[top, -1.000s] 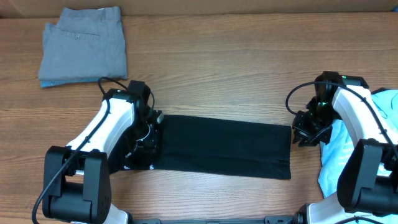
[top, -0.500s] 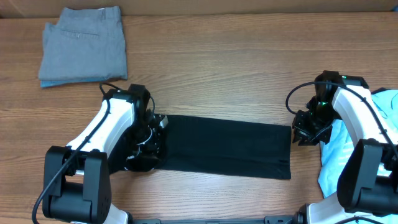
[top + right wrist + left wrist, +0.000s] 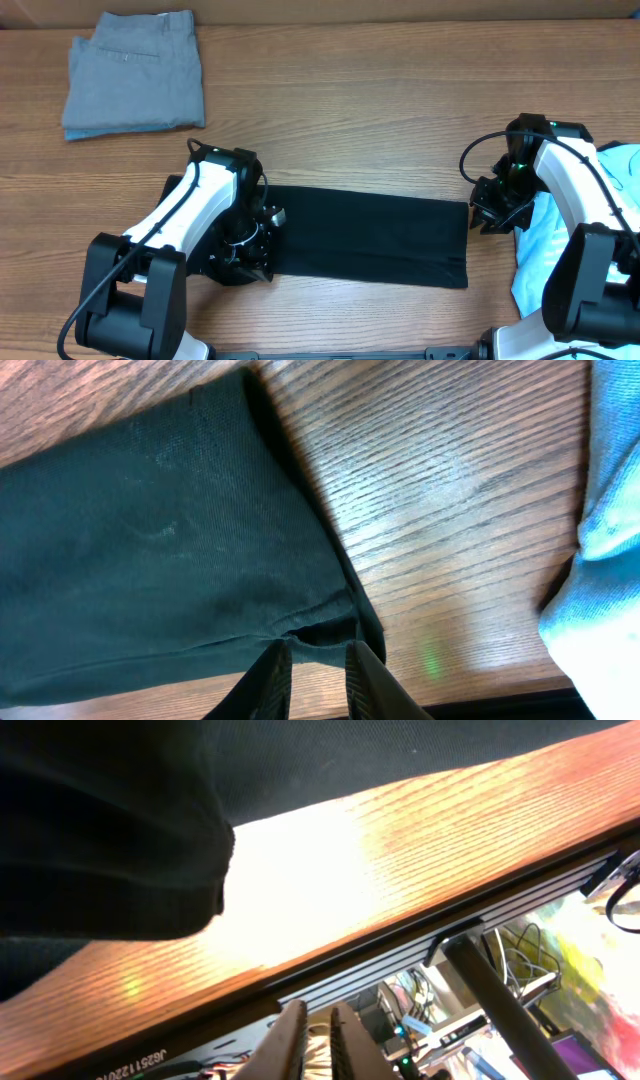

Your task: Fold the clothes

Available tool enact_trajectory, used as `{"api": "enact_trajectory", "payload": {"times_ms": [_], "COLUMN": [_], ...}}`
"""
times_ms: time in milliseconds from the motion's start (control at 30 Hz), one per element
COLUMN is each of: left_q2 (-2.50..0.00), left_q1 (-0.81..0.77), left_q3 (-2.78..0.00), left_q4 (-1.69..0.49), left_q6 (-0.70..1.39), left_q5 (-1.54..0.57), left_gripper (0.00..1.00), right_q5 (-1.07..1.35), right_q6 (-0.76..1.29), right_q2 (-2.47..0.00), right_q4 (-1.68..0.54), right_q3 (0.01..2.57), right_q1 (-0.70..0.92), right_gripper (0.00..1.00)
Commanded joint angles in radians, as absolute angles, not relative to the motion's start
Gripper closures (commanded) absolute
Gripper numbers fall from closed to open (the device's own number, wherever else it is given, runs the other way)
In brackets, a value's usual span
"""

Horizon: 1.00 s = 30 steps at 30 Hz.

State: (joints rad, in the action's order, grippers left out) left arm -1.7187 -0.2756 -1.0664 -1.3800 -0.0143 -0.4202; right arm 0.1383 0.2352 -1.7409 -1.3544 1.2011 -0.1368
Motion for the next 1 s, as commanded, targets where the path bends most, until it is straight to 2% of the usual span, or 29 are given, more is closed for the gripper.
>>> {"api": "enact_trajectory", "payload": {"times_ms": [0,167,300,500,733,967], "left_q2": [-1.705,-1.699,-1.694,-1.695,-1.695,-1.692], "left_q1": [-0.272,-0.220,-0.203,-0.244,-0.311,-0.365], "left_q3": [-1.071,-1.145,-1.156,-1.038,-0.878,-0.896], "left_q4": [-1.382,-1.347,-1.188,-1.033,-1.002,-1.045], "left_q6": [0.036,0.075,0.075,0.101,0.160,0.181], "left_q5": [-0.395,-0.282,-0.214,-0.120,-0.313,-0.283], "left_gripper": [0.89,0.87,0.96,0.96,0.96,0.96], "right_q5": [0.135,0.135,0.135,0.135,0.135,0.136], "right_q6": [0.234,0.234,0.234,0.234,0.234,0.235], "right_q2": [-1.715,-1.715,-1.715,-1.715,-1.715,-1.715], "right_q4": [-1.351,-1.350,-1.343,-1.348,-1.340,-1.340], "right_q3": [1.200,1.200,1.200,1.200,1.200,1.200], "right_q1": [-0.141,-0.141,-0.141,-0.141,-0.141,-0.141], "right_gripper": [0.78,0.78,0.78,0.78,0.78,0.78]}}
